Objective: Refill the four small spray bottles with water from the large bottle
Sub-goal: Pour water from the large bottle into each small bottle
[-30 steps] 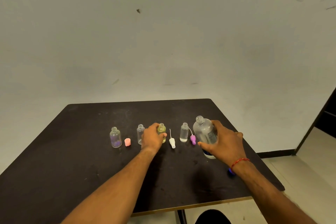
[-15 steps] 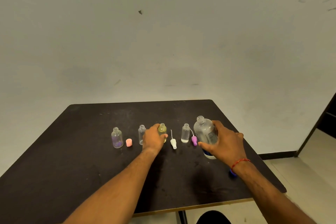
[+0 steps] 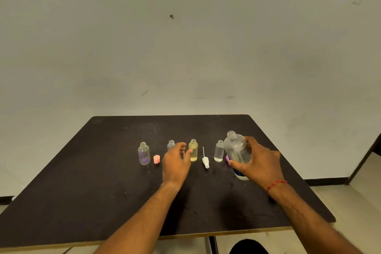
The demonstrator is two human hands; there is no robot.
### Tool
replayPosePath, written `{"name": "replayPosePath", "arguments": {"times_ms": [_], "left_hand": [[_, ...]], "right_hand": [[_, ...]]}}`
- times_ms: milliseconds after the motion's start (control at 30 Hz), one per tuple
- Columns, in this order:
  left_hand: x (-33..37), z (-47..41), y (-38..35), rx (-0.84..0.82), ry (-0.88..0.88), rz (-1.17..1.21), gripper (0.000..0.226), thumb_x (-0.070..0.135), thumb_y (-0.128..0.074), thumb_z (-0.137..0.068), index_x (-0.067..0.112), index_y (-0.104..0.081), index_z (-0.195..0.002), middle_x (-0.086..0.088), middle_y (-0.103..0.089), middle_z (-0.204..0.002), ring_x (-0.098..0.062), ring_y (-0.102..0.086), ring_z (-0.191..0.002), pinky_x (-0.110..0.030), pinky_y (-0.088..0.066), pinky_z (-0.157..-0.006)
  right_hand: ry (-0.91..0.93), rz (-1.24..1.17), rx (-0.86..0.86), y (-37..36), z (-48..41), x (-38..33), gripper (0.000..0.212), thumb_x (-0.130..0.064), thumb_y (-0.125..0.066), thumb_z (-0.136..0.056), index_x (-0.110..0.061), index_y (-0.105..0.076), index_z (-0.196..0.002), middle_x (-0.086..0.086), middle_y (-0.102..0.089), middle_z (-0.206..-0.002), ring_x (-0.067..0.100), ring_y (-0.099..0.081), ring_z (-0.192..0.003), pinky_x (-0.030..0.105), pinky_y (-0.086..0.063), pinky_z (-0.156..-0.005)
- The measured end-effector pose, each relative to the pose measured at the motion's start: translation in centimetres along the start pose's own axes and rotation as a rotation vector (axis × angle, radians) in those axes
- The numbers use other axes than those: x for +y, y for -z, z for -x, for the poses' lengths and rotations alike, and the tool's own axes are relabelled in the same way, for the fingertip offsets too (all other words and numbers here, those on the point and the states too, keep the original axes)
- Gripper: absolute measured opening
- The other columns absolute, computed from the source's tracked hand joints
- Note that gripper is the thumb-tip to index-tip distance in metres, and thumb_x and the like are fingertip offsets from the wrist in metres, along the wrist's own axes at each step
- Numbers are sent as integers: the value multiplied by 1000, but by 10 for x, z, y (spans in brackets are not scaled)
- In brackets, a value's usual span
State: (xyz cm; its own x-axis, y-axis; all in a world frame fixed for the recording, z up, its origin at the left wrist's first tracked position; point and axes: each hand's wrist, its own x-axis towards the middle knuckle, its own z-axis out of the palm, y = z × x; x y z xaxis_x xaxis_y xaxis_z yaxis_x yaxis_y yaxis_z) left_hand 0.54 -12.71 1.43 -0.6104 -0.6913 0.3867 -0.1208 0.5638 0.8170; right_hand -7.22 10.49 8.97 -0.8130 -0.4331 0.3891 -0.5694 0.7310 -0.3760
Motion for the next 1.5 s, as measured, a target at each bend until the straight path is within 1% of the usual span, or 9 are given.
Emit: {"name": "replayPosePath", "arguments": {"times_ms": [133,200,333,400,467,633,867,1067,1500], "left_hand": [[-13,4,19,178,-34,49,21,24,-76,-89,18,-64,-105,6,-62,-100,-14,-61,-96,-33,-56,-83],[-22,-2,24,178,16,44,32,23,-77,-88,16,-60,-114,4,-61,-108,-16,-59,-103,-34,-55,-88],[-33,-19,24,26,158,-28,66,29,-79,-86,9,-50,-141,-7,-55,-139,-23,-52,-130,-39,-47,-108],[-36,-27,19,-34,201,-37,70,29,-80,-86,8,-48,-145,-10,-54,-145,-26,-50,-135,-40,-44,-112],[-37,-33,16,-70,221,-58,62,28,-79,-87,9,-53,-140,-10,-59,-140,-25,-55,-130,-38,-46,-109],[-38,-37,15,-78,230,-40,27,25,-75,-90,14,-67,-113,-5,-70,-109,-13,-60,-93,-27,-47,-82],[-23,-26,30,-17,86,66,21,24,-75,-88,19,-67,-107,9,-68,-96,-8,-65,-92,-21,-51,-78],[-2,-6,48,-97,-94,146,27,18,-74,-84,31,-70,-108,16,-72,-97,1,-67,-93,-18,-56,-83],[12,6,86,-138,-201,88,17,23,-71,-82,23,-73,-99,9,-71,-91,-12,-66,-90,-26,-56,-81]], "right_hand": [[23,-1,-1,-3,1,-7,72,-72,-69,-66,-40,-41,-124,-19,-63,-107,7,-60,-95,37,-36,-89],[29,-6,-2,-5,1,-11,72,-72,-69,-66,-40,-41,-124,-19,-62,-108,7,-60,-95,37,-36,-89],[44,-22,3,-5,3,-19,71,-70,-69,-66,-41,-41,-124,-19,-62,-107,5,-58,-92,36,-34,-90],[44,-21,8,-5,4,-21,71,-70,-70,-66,-41,-41,-124,-19,-62,-107,5,-58,-93,34,-32,-88],[44,-27,8,-5,3,-23,71,-69,-70,-66,-41,-42,-125,-18,-62,-107,5,-58,-94,33,-31,-88],[46,-23,3,-7,2,-22,73,-69,-70,-66,-41,-41,-126,-18,-63,-109,6,-59,-96,35,-34,-90],[93,20,-11,-13,-1,-27,74,-69,-69,-68,-43,-40,-130,-17,-61,-113,7,-59,-99,36,-34,-90],[165,90,-33,-20,-8,-44,76,-72,-64,-67,-45,-37,-134,-14,-58,-115,9,-56,-104,39,-35,-91],[264,276,-74,-20,-15,-84,75,-66,-60,-76,-46,-28,-141,-8,-52,-122,14,-48,-114,41,-33,-96]]}}
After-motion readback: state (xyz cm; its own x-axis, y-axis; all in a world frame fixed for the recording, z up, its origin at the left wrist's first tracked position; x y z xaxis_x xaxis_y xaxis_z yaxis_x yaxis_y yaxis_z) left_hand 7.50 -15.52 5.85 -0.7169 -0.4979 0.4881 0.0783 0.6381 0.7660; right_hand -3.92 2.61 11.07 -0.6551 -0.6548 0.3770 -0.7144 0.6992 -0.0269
